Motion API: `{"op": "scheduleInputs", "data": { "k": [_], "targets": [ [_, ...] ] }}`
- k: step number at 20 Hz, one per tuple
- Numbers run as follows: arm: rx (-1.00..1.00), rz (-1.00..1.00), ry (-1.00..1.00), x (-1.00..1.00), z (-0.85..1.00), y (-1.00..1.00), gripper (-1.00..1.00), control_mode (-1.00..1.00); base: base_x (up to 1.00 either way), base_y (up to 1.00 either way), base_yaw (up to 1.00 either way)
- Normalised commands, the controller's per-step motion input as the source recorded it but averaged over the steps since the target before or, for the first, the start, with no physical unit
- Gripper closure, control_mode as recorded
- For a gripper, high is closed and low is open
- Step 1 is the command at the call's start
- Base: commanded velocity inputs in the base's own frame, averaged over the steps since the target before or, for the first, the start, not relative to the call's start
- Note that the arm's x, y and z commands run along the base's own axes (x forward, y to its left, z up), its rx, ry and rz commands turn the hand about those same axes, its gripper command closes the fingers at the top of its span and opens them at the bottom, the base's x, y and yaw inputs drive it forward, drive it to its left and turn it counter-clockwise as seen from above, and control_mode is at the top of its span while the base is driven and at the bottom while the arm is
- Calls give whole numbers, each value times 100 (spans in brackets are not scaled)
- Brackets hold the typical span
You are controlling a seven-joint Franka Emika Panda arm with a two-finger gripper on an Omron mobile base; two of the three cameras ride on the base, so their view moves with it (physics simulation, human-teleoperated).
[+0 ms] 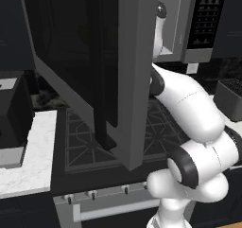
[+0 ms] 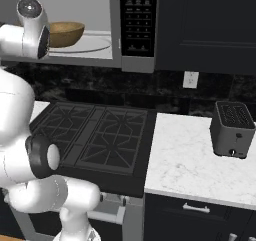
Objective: Open the microwave, place the bowl with waffle inside the microwave, then close the microwave door and turn it on.
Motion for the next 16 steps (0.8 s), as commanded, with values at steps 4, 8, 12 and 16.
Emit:
{"op": "scheduleInputs", "data": {
  "k": [4,8,12,16],
  "targets": [
    [4,0,-49,-100,6,-37,-100,-100,0,0,0],
    [8,-5,-37,-100,6,-76,-100,-100,0,0,0],
    [2,-11,-11,-100,0,-88,-100,-100,0,0,0],
    [-2,-6,0,-100,0,-76,-100,-100,0,0,0]
  ]
}}
